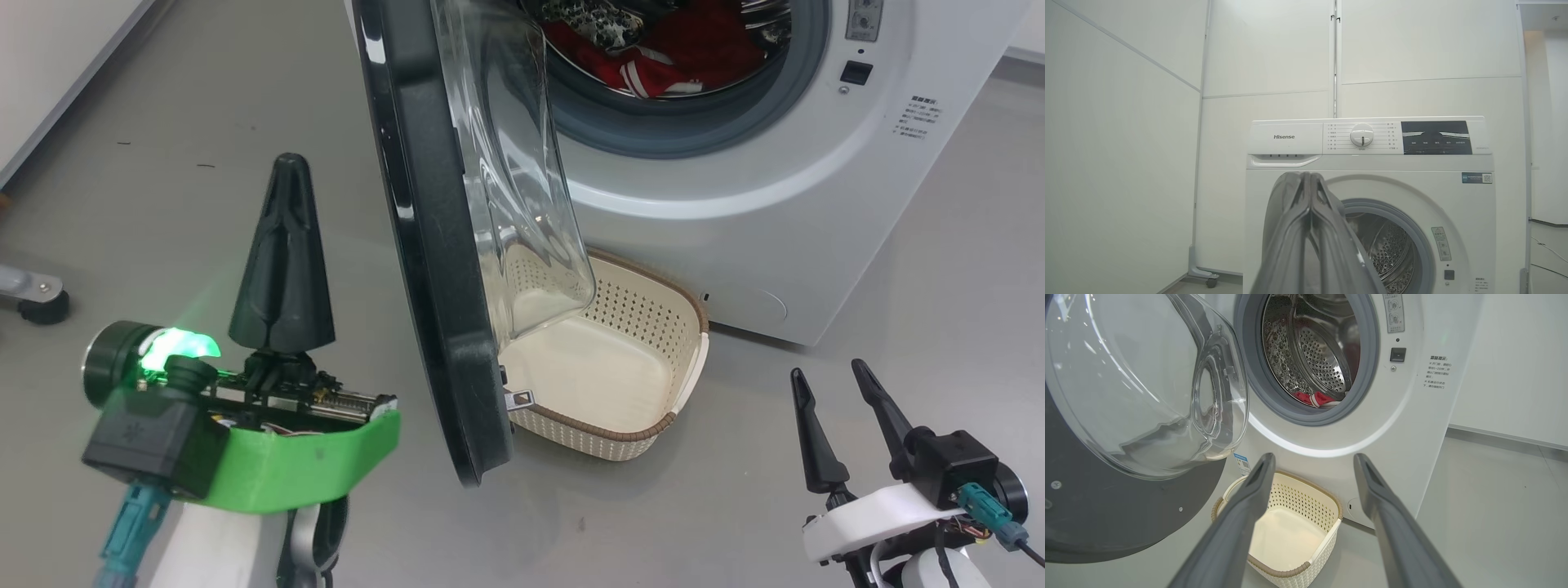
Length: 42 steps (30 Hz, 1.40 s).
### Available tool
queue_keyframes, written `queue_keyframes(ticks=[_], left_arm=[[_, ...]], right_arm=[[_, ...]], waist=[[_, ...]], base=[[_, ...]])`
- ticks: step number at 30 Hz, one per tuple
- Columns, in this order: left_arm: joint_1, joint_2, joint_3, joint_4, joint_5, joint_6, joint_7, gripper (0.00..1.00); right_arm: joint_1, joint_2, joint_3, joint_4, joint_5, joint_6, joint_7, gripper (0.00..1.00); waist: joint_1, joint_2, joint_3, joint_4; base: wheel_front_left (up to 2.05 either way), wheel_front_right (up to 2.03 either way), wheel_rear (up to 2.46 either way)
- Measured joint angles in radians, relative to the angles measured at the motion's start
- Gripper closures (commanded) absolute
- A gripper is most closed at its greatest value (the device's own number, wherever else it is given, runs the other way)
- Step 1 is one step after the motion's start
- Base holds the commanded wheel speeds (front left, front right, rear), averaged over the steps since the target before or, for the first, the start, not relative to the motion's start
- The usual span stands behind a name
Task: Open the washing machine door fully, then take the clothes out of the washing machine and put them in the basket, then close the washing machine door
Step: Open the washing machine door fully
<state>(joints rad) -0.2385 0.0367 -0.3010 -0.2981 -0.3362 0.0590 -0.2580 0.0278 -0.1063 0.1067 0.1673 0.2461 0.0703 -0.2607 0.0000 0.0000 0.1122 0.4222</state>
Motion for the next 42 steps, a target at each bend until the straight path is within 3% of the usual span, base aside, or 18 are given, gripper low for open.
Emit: queue_keyframes(ticks=[4, 10, 16, 26, 42], left_arm=[[-0.001, 0.001, -0.058, -0.034, -0.008, -0.02, 0.0, 1.0], [0.005, 0.002, -0.222, -0.056, -0.025, -0.098, 0.001, 1.0], [0.037, 0.006, -0.329, -0.029, -0.047, -0.144, 0.071, 1.0], [0.128, 0.04, -0.375, 0.113, -0.083, -0.145, 0.196, 1.0], [0.158, 0.037, -0.292, 0.205, -0.111, -0.081, 0.209, 1.0]], right_arm=[[0.0, 0.002, 0.003, 0.003, -0.003, 0.005, 0.0, 0.0], [0.0, 0.008, 0.005, 0.01, -0.007, 0.011, 0.0, 0.0], [0.0, 0.011, 0.005, 0.019, -0.01, 0.018, 0.0, 0.0], [0.0, 0.017, 0.005, 0.029, -0.012, 0.026, 0.0, 0.0], [0.0, 0.028, -0.005, 0.032, -0.013, 0.034, 0.0, 0.0]], waist=[[0.0, 0.0, 0.0, -0.002], [0.0, 0.0, -0.001, -0.006], [0.0, 0.0, -0.004, -0.01], [0.0, 0.0, -0.009, -0.018], [0.0, 0.0, -0.009, -0.016]], base=[[0.0, 0.0, 0.0], [0.0, 0.0, 0.0], [0.0, 0.0, 0.0], [0.0, 0.0, 0.0], [0.0, 0.0, 0.0]])
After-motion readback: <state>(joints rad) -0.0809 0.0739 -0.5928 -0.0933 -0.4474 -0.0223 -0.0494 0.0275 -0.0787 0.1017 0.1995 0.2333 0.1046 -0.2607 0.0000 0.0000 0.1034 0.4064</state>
